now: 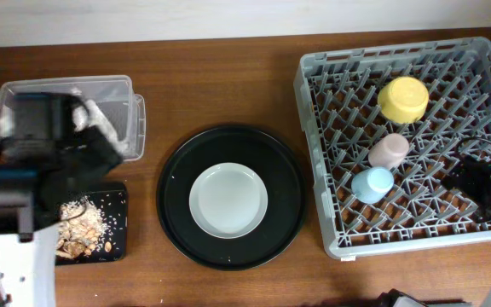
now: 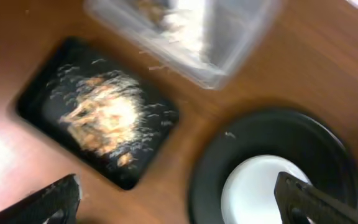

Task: Sort waste into correct bins and load items into the dishwasher rack
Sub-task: 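Return the empty plate to the round black tray and release, then reach the right gripper to the white plate and grasp its rim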

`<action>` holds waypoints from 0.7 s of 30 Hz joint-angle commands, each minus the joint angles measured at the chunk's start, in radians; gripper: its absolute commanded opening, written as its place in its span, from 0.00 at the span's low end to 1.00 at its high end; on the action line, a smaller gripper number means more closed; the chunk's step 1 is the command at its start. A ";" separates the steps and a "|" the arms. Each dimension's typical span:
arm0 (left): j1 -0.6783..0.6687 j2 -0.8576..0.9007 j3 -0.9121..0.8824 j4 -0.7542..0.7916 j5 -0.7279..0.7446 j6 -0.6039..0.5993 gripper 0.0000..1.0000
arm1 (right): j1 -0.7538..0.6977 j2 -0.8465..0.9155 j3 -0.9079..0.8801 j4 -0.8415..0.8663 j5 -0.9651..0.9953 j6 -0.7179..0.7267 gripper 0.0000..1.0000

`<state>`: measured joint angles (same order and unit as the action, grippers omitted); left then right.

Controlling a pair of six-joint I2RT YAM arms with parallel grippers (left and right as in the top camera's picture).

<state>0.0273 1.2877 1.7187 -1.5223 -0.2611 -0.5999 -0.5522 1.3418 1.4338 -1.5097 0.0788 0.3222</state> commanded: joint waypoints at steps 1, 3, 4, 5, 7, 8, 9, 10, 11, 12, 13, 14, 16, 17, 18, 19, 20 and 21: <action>0.176 -0.011 0.010 -0.061 -0.021 -0.007 0.99 | -0.005 0.001 0.000 0.000 0.009 0.008 0.99; 0.226 -0.011 0.010 -0.070 0.006 -0.006 0.99 | -0.005 0.001 0.000 0.000 0.009 0.008 0.99; 0.227 -0.011 0.010 -0.070 0.005 -0.006 0.99 | -0.005 0.001 0.000 0.000 0.008 0.009 0.99; 0.227 -0.011 0.010 -0.069 0.006 -0.006 0.99 | -0.005 0.001 0.000 0.000 0.005 0.009 0.99; 0.226 -0.011 0.010 -0.069 0.006 -0.006 0.99 | -0.005 0.001 0.000 0.004 -0.130 0.009 0.99; 0.226 -0.011 0.010 -0.069 0.006 -0.006 0.99 | -0.005 0.001 0.000 0.015 -0.272 0.010 0.99; 0.226 -0.011 0.010 -0.069 0.006 -0.006 0.99 | -0.005 0.001 0.000 0.026 -0.354 0.009 0.99; 0.227 -0.011 0.010 -0.069 0.006 -0.006 0.99 | -0.005 0.001 0.000 0.031 -0.429 0.009 0.99; 0.226 -0.011 0.010 -0.069 0.006 -0.006 0.99 | -0.005 0.001 0.000 0.032 -0.465 0.012 0.99; 0.226 -0.011 0.010 -0.069 0.006 -0.006 0.99 | -0.005 0.001 0.000 0.038 -0.520 0.055 0.99; 0.226 -0.011 0.010 -0.069 0.006 -0.006 0.99 | -0.004 0.001 0.000 0.028 -0.694 0.070 0.99; 0.226 -0.011 0.010 -0.069 0.006 -0.006 0.99 | 0.006 0.001 0.000 0.027 -0.800 0.013 0.99; 0.226 -0.011 0.010 -0.069 0.006 -0.006 0.99 | 0.066 0.000 0.000 0.038 -0.887 -0.142 1.00; 0.226 -0.011 0.010 -0.069 0.006 -0.006 0.99 | 0.103 0.000 0.000 0.038 -0.876 -0.182 1.00; 0.226 -0.011 0.010 -0.069 0.006 -0.006 0.99 | 0.217 0.000 0.000 0.050 -0.792 -0.240 0.99; 0.226 -0.011 0.010 -0.069 0.006 -0.006 0.99 | 0.317 0.000 0.000 0.061 -0.705 -0.239 0.98; 0.226 -0.011 0.010 -0.069 0.006 -0.006 0.99 | 0.396 0.000 0.000 0.075 -0.656 -0.236 0.96; 0.226 -0.011 0.010 -0.069 0.006 -0.006 0.99 | 0.479 0.002 0.000 0.099 -0.624 -0.224 0.92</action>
<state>0.2485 1.2835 1.7187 -1.5909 -0.2588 -0.5995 -0.2268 1.3434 1.4338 -1.4342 -0.6441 0.1413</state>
